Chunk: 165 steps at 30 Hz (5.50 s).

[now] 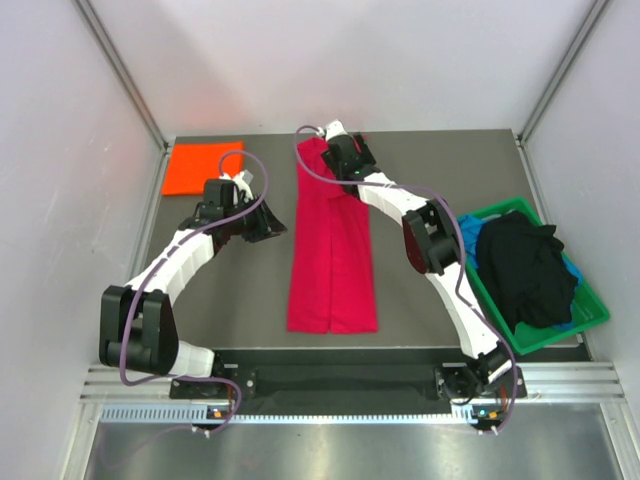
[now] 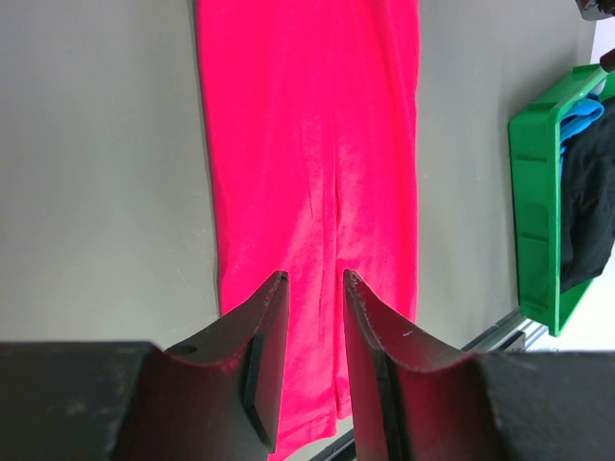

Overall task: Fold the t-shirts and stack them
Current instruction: Fold the tshirt

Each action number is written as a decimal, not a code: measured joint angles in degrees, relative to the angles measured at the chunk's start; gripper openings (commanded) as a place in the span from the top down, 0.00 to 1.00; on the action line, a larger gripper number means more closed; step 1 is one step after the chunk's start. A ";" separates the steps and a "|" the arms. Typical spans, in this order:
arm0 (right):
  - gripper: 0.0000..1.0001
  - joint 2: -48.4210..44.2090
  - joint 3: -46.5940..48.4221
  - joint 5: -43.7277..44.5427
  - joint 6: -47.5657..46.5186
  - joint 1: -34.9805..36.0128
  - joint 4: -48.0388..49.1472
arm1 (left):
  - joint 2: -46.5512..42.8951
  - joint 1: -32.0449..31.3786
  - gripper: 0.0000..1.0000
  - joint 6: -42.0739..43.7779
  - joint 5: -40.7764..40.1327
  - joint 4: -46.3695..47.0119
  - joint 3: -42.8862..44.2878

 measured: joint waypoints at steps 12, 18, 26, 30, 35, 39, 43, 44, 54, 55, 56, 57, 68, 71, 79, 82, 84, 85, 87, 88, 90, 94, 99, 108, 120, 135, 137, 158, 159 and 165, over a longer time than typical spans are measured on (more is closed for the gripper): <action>0.26 0.00 -0.13 0.98 3.45 -0.33 -0.37 | 0.02 0.04 0.66 -1.16 0.37 0.81 -0.02; 0.27 -0.11 -1.68 1.53 6.45 -0.33 -0.55 | 0.28 0.04 0.66 -1.22 0.57 1.25 -0.04; 0.27 -0.37 -4.07 1.42 10.99 -0.39 -1.40 | 0.28 0.04 0.66 -1.49 0.92 1.38 -0.52; 0.28 -1.62 -5.86 0.17 13.86 -0.87 -1.36 | 0.28 0.04 0.66 -1.62 1.01 1.40 -0.66; 0.28 -2.67 -7.61 -1.27 16.96 -2.10 -1.20 | 0.28 0.04 0.66 -1.64 1.05 1.44 -0.81; 0.28 -2.93 -7.72 -1.68 18.38 -2.99 -1.62 | 0.28 0.04 0.65 -1.66 1.27 1.60 -1.09; 0.28 -6.03 -9.94 -3.82 20.17 -4.17 -4.26 | 1.05 -0.24 0.64 -1.49 1.75 1.27 -1.11; 0.28 -7.17 -10.45 -4.44 20.55 -4.48 -4.85 | 1.42 -0.59 0.63 -1.22 1.44 0.98 -1.11; 0.29 -30.18 -23.54 -18.43 27.63 -6.71 -12.63 | 1.95 -4.79 0.53 -0.13 -2.56 -3.13 -6.25; 0.30 -33.42 -26.67 -20.26 29.53 -6.64 -12.85 | 1.92 -5.53 0.53 0.42 -3.89 -5.01 -6.25; 0.31 -36.98 -30.58 -22.51 31.43 -6.47 -12.90 | 1.62 -6.91 0.52 1.01 -5.95 -7.04 -6.23; 0.31 -41.31 -36.15 -25.35 33.48 -6.14 -12.35 | 1.11 -8.09 0.52 1.46 -7.10 -8.39 -6.23; 0.41 -76.63 -74.69 -33.64 50.73 9.77 -19.21 | -14.45 -12.87 0.53 -3.48 -9.68 -10.49 -17.00; 0.42 -84.91 -81.26 -33.05 55.52 14.21 -18.62 | -15.82 -14.36 0.53 -5.62 -10.29 -10.38 -20.92; 0.44 -87.41 -93.79 -30.60 62.55 17.64 -18.49 | -17.88 -17.38 0.55 -9.05 -11.30 -9.38 -26.23; 0.46 -87.97 -96.65 -29.92 64.02 17.79 -17.57 | -18.01 -17.88 0.57 -10.32 -11.13 -7.65 -28.44; 0.46 -88.17 -98.36 -30.10 64.70 17.86 -15.82 | -18.01 -18.49 0.59 -11.41 -10.45 -6.29 -30.01; 0.46 -88.13 -99.16 -30.23 64.98 17.99 -14.88 | -18.01 -18.84 0.62 -11.80 -10.14 -5.55 -30.32; 0.46 -87.82 -100.30 -30.47 65.46 18.23 -13.05 | -17.79 -19.52 0.69 -12.46 -9.99 -3.96 -30.75; 0.46 -87.36 -100.74 -30.56 65.81 18.32 -12.00 | -17.59 -19.87 0.76 -12.81 -10.03 -3.32 -30.99; 0.46 -86.16 -101.63 -31.17 66.49 18.53 -9.55 | -17.38 -20.59 0.85 -13.44 -10.25 -2.64 -31.36; 0.55 -83.87 -102.16 -31.98 67.98 19.28 -4.13 | -17.86 -23.04 1.00 -14.78 -11.93 -2.54 -31.69; 0.84 -83.34 -103.45 -31.91 69.46 20.33 -1.60 | -18.99 -26.32 1.00 -16.17 -13.75 -2.43 -31.71; 1.00 -89.53 -106.71 -31.06 74.55 21.29 -1.05 | -19.41 -28.59 1.00 -18.51 -16.44 -2.84 -31.80; 0.72 -90.62 -109.61 -30.71 77.55 21.55 -0.09 | -24.44 -30.32 0.69 -22.05 -18.01 -3.32 -34.01; 0.57 -98.23 -101.85 -24.09 74.69 21.90 -15.32 | -27.91 -35.67 0.69 -23.15 -18.12 -1.64 -27.71; 0.57 -99.36 -101.63 -23.10 74.14 21.92 -16.61 | -24.33 -38.03 0.69 -23.76 -18.69 0.17 -27.15; 0.57 -109.26 -101.68 -17.99 71.34 21.94 -24.13 | -0.76 -48.00 0.67 -27.63 -27.28 10.71 -19.93; 0.57 -109.31 -101.68 -17.94 71.30 21.94 -24.17 | -0.42 -48.13 0.67 -27.76 -27.50 10.82 -19.87; 0.57 -109.31 -101.68 -17.73 71.21 21.94 -24.46 | 1.55 -48.39 0.69 -28.28 -28.24 11.56 -19.63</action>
